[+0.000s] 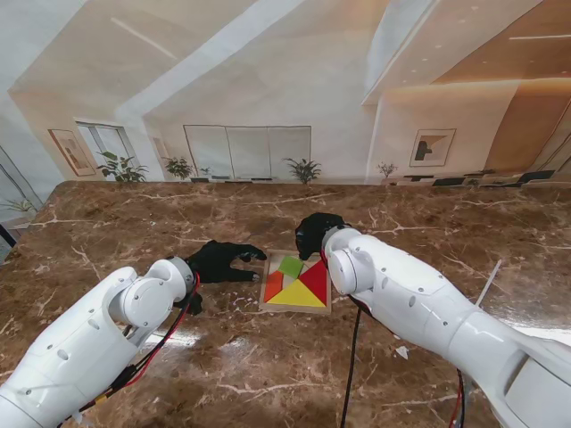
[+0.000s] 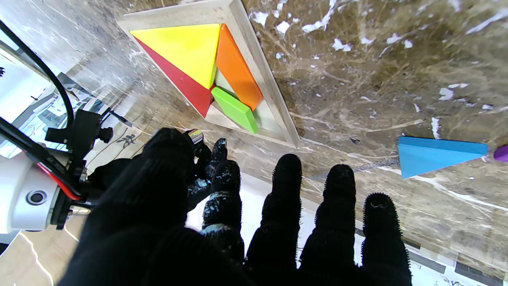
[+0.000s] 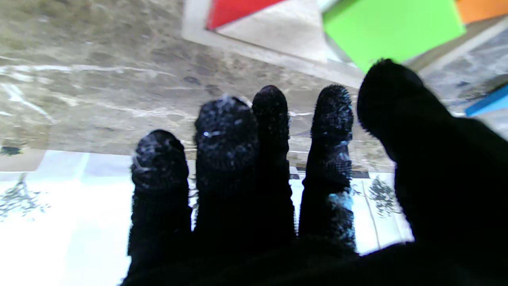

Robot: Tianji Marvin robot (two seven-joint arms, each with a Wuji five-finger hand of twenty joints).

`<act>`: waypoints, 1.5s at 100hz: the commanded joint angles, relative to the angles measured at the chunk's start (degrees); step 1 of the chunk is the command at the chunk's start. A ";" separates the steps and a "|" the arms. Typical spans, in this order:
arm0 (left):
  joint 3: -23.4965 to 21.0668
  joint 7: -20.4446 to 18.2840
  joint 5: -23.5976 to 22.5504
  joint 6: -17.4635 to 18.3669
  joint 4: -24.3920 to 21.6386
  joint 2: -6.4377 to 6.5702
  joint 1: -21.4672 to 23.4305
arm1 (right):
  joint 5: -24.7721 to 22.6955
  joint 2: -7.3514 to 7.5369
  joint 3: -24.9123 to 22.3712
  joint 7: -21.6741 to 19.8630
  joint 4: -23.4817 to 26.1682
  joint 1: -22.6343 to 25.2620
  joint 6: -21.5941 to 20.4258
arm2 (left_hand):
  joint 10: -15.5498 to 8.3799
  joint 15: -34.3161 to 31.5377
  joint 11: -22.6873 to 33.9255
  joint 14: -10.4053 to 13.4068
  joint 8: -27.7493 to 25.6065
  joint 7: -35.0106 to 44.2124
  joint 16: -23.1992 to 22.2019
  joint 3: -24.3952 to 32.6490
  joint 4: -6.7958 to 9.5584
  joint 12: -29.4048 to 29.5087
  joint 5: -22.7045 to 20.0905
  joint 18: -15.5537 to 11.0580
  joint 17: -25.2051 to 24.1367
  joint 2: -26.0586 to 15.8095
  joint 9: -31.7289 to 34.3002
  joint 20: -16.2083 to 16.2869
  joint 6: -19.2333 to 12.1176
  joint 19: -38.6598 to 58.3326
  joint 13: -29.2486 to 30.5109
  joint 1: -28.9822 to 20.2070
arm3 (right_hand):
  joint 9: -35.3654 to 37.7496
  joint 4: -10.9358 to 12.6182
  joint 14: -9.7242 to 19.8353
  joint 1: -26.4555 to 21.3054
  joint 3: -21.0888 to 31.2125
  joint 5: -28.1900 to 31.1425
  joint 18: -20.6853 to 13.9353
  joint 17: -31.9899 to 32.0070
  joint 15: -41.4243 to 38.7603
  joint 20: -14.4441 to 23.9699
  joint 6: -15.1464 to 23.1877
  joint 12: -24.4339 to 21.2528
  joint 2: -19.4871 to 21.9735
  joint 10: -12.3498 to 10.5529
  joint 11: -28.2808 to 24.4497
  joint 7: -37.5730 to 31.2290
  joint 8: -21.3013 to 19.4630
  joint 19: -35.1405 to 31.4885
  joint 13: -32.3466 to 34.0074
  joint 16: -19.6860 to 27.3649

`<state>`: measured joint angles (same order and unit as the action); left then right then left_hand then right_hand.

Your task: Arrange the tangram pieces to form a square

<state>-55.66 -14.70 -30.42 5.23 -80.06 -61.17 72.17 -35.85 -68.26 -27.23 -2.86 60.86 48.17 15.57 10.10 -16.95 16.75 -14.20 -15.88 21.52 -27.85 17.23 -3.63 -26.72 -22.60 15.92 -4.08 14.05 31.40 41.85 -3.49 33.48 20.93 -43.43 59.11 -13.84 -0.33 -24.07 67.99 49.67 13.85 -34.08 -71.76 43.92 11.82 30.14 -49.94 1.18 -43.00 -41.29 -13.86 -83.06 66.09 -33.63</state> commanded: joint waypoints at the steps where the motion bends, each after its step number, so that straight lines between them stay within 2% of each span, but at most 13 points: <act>1: 0.08 0.11 -0.16 0.06 0.29 -0.05 0.11 | 0.31 -0.68 0.07 -0.76 0.43 -0.05 -1.10 | 0.89 -1.01 0.80 0.20 1.05 -0.26 -0.63 -1.17 1.13 -0.61 -0.61 -0.66 -0.76 -1.23 0.57 -0.97 -0.35 1.55 -0.16 -1.04 | -0.02 -2.35 0.61 -1.63 1.39 -0.02 0.05 0.17 -1.98 0.65 2.86 0.75 -1.63 -0.35 -0.05 -1.78 1.72 -2.54 1.20 -0.46; 10: 0.05 0.21 -0.27 0.13 0.31 -0.06 0.11 | 1.12 -0.74 0.04 -1.07 0.86 -0.11 -3.23 | 0.89 -1.03 0.79 0.35 1.06 -0.27 -0.63 -1.18 1.12 -0.61 -0.64 -0.72 -0.74 -1.27 0.55 -0.98 -0.36 1.58 -0.13 -1.03 | 0.18 -2.63 0.43 -2.45 1.91 -0.57 0.06 0.39 -1.96 0.68 4.22 1.22 -0.90 -0.45 -0.46 -1.99 2.77 -2.41 0.89 -0.50; 25: 0.00 0.43 -0.35 0.27 0.42 -0.09 0.11 | 1.94 -0.79 0.71 -1.94 1.41 -0.55 -5.96 | 0.91 -1.04 0.83 0.33 1.05 -0.26 -0.63 -1.17 1.13 -0.66 -0.65 -0.68 -0.74 -1.28 0.57 -0.99 -0.33 1.62 -0.14 -1.09 | 0.93 -0.89 0.32 -2.38 2.92 -2.12 0.07 0.72 -2.89 0.95 5.35 4.74 1.11 -0.95 -2.51 -0.33 3.59 -2.27 0.71 -1.19; 42: -0.17 0.73 -0.50 0.58 0.56 -0.12 0.19 | 2.62 -1.05 2.47 -3.28 1.44 -1.63 -7.28 | 0.90 -1.53 1.24 0.23 1.05 -0.26 -0.93 -1.22 1.13 -1.00 -0.66 -0.71 -0.69 -1.27 0.74 -0.95 -0.30 1.80 0.04 -1.01 | 2.75 -1.97 -0.12 -3.34 3.09 -3.53 0.21 0.66 -3.77 1.47 6.32 7.78 2.24 -1.39 -4.61 1.45 3.46 -2.50 1.45 -1.78; 59: -0.40 1.05 -0.61 0.80 0.67 -0.16 0.30 | 0.41 0.98 2.00 -7.30 7.06 -1.11 -5.68 | 0.89 -1.70 1.21 0.21 1.06 -0.28 -1.05 -1.18 1.13 -1.12 -0.70 -0.75 -0.76 -1.25 0.65 -1.01 -0.27 1.81 -0.12 -1.05 | 4.20 -1.68 -0.02 -2.53 3.10 -4.58 0.02 0.04 -5.35 1.83 6.64 11.00 4.53 -1.87 -7.63 2.98 3.93 -2.80 2.61 -2.49; 89: -0.59 1.14 -0.65 0.95 0.74 -0.16 0.33 | -0.82 1.94 3.26 -10.37 8.79 -1.91 -4.25 | 0.98 -1.78 1.19 0.18 1.06 -0.29 -1.08 -1.22 1.13 -1.22 -0.70 -0.80 -0.77 -1.29 0.64 -1.05 -0.28 1.88 -0.16 -1.08 | 5.71 -0.09 -0.04 -1.04 2.84 -6.97 0.08 -0.70 -6.23 1.95 6.09 12.12 7.06 -2.15 -9.09 4.40 3.29 -3.21 3.71 -2.74; 119: -0.79 1.05 -0.55 0.81 0.66 -0.15 0.42 | -0.07 1.22 5.53 -10.45 6.78 -3.22 -4.35 | 0.95 -1.77 1.18 0.21 1.07 -0.32 -1.07 -1.22 1.14 -1.23 -0.63 -0.76 -0.81 -1.30 0.68 -1.08 -0.28 1.90 -0.18 -1.08 | 5.38 1.43 -0.03 0.58 2.60 -13.38 0.10 -0.75 -6.34 1.95 5.37 11.81 9.74 -2.19 -8.64 6.82 2.95 -3.42 3.76 -2.69; 150: -1.07 1.15 -0.49 0.54 0.61 -0.19 0.51 | -0.36 0.73 7.89 -10.35 4.76 -4.40 -4.72 | 0.97 -1.77 1.19 0.12 1.07 -0.29 -1.07 -1.23 1.14 -1.24 -0.75 -0.78 -0.87 -1.26 0.69 -1.12 -0.28 1.85 -0.16 -1.06 | 5.31 2.43 0.04 1.15 2.33 -13.02 -0.12 -0.71 -6.33 1.91 5.68 11.53 11.10 -2.25 -8.47 6.35 2.08 -3.50 3.79 -2.63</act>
<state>-56.74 -13.63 -30.83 5.96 -79.62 -61.25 72.46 -36.09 -67.52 -19.56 -12.22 66.18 43.68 10.86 10.17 -17.67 17.36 -14.20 -15.88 21.52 -28.00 17.21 -3.63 -27.41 -22.60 15.92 -4.08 14.04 31.41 41.79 -3.49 34.08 20.93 -43.43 63.37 -12.37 -0.34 -25.19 69.20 37.97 13.78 -34.62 -75.80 44.62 16.89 41.56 -40.21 -0.73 -50.52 -34.69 -11.23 -83.47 67.72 -35.71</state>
